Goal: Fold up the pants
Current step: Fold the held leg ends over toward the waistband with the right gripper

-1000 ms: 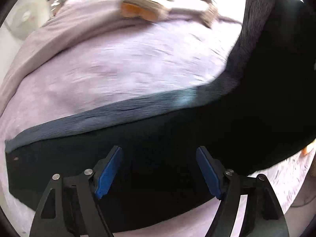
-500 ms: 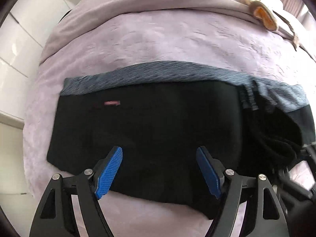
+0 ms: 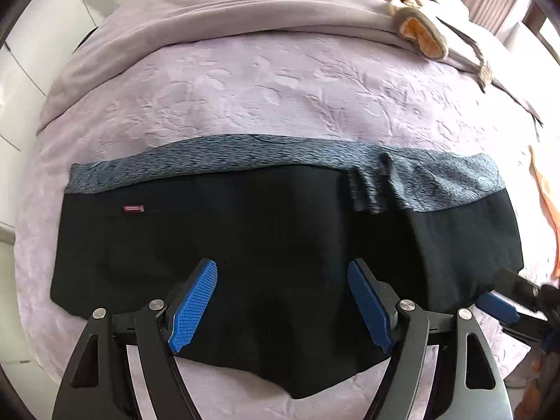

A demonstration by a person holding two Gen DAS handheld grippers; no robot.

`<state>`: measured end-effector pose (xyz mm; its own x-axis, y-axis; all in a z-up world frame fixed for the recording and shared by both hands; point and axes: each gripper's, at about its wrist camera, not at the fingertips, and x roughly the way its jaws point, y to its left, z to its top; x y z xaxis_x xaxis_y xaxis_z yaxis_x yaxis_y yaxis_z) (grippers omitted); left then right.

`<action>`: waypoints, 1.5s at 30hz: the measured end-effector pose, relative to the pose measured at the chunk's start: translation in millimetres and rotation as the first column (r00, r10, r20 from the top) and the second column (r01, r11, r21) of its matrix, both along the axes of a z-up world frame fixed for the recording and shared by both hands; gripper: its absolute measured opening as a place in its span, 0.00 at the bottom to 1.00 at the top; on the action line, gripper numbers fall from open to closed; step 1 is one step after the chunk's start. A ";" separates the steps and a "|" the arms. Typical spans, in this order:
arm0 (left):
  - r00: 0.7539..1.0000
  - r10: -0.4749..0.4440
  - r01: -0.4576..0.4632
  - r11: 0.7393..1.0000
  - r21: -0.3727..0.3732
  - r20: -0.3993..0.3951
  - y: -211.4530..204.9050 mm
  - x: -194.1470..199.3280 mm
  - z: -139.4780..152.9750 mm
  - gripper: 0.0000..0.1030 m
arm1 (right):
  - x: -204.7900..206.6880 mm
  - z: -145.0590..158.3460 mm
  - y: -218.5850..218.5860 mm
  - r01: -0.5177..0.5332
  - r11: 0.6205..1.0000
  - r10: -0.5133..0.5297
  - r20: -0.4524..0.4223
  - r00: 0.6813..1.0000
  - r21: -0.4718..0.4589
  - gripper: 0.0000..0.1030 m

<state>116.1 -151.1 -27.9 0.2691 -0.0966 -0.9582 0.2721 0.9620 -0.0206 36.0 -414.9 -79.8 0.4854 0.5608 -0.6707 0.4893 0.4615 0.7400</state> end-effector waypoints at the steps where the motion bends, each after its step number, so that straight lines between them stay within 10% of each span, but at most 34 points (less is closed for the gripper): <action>1: 1.000 -0.001 0.001 1.000 0.001 -0.002 -1.5 2.1 -1.7 0.76 | -0.2 -4.4 -4.1 0.015 1.000 -0.015 0.002 1.000 0.018 0.62; 3: 1.000 -0.001 0.001 1.000 0.005 -0.009 -1.4 -0.3 -3.0 0.76 | -6.2 -9.3 -3.7 0.059 0.996 -0.061 0.019 0.998 0.074 0.60; 4: 1.000 0.000 0.000 1.000 0.009 -0.012 -0.5 -2.0 -2.8 0.76 | -5.9 -14.3 -5.5 0.094 0.989 -0.096 0.020 0.995 0.112 0.45; 5: 1.000 0.002 -0.002 1.000 0.015 -0.013 0.6 -4.9 -0.9 0.76 | -6.5 -21.2 -8.2 0.119 0.982 -0.122 0.012 0.992 0.150 0.08; 6: 1.000 0.003 -0.003 1.000 0.017 -0.011 1.9 -7.1 0.9 0.76 | -6.5 -30.3 -9.7 0.150 0.971 -0.149 -0.023 0.989 0.188 0.05; 17: 1.000 -0.006 0.006 0.998 0.059 -0.004 -2.9 -4.3 2.8 0.76 | 9.1 -43.4 20.8 -0.022 0.997 0.027 -0.063 0.998 0.075 0.07; 20: 0.999 -0.032 0.031 0.999 0.045 0.016 -13.7 -2.6 15.9 0.76 | 12.8 -11.8 21.6 -0.197 0.977 0.201 -0.036 0.979 0.086 0.40; 26: 0.993 -0.109 0.109 0.994 0.000 0.051 -61.1 9.0 31.6 0.76 | 31.3 50.6 -60.7 -0.202 0.968 0.228 0.190 0.955 -0.147 0.51; 30: 0.986 -0.165 0.165 0.986 -0.007 0.031 -103.1 18.0 16.8 0.76 | 71.8 6.5 -119.7 -0.129 0.967 0.148 0.072 0.986 -0.222 0.51; 37: 0.983 -0.184 0.186 0.978 0.095 -0.032 -118.5 22.7 -33.1 0.76 | 102.6 -43.9 -116.8 -0.131 0.991 0.131 -0.004 0.991 -0.043 0.38; 45: 0.986 -0.159 0.164 0.983 0.085 -0.058 -96.1 21.9 -39.0 0.89 | 121.3 -30.0 -79.5 -0.290 0.874 0.262 -0.124 0.957 -0.390 0.45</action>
<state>138.0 -247.2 -66.9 0.2078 -0.0480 -0.9770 0.4250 0.9040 0.0459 157.2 -494.4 -109.8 0.2975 0.3433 -0.8909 0.3388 0.8344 0.4347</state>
